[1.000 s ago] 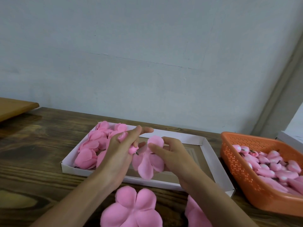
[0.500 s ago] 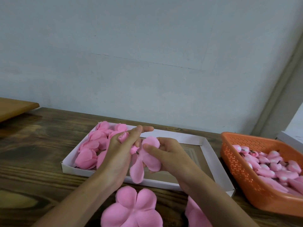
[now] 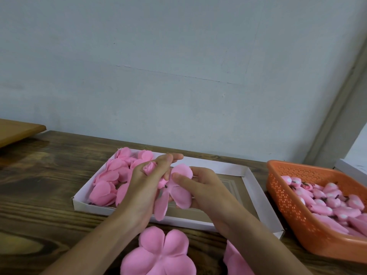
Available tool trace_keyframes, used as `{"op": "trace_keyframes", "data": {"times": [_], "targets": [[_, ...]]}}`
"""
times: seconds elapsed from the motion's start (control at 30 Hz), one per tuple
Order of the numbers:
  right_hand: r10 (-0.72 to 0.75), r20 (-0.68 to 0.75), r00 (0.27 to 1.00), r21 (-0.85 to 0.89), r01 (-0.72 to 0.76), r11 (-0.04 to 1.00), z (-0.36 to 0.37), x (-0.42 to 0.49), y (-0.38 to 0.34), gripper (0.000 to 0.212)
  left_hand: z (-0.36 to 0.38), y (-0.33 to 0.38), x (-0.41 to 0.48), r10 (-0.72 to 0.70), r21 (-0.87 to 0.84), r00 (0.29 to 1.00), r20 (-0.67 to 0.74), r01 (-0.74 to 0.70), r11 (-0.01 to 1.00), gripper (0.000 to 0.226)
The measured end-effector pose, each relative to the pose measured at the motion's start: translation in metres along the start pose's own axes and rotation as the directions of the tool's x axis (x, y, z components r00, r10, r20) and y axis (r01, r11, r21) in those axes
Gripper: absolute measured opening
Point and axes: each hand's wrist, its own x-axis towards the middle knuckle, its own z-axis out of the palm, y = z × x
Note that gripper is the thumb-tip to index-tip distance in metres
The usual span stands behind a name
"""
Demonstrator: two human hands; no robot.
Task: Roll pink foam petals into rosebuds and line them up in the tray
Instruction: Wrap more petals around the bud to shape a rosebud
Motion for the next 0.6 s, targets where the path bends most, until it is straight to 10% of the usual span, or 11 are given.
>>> {"op": "trace_keyframes", "data": {"times": [0.6], "targets": [[-0.229,-0.058,0.972,0.029,0.231,0.972,0.012,-0.001,0.003,0.01,0.004,0.007,-0.005,0.075,-0.173,0.995,-0.059,-0.084,0.981,0.026]]}}
